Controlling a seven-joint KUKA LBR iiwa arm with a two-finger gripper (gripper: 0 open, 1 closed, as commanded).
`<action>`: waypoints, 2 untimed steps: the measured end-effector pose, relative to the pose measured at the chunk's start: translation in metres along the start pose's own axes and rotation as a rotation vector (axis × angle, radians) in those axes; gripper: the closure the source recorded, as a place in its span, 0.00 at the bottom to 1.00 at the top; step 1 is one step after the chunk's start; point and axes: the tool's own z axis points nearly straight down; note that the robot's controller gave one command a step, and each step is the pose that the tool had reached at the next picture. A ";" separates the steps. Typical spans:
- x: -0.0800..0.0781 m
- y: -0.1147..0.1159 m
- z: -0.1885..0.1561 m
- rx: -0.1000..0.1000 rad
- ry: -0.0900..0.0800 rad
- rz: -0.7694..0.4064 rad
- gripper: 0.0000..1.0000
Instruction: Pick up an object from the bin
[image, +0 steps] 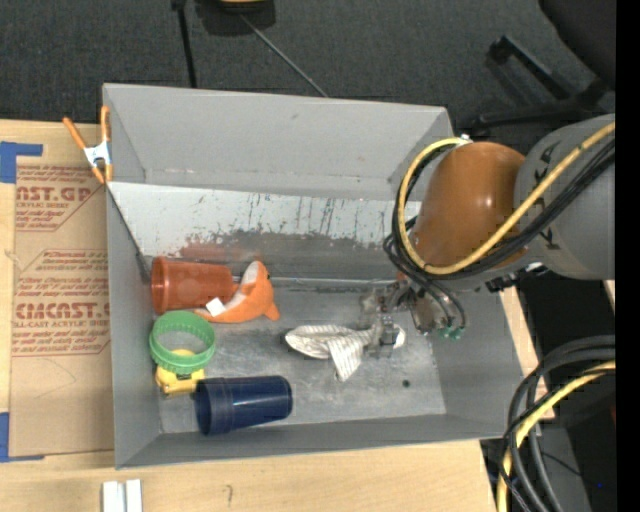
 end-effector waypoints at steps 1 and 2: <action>0.000 0.000 0.000 0.000 0.000 0.000 1.00; -0.016 -0.001 -0.118 0.000 -0.002 0.021 1.00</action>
Offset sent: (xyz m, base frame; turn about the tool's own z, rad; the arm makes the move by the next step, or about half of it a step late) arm 0.0154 -0.0008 0.1181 0.0221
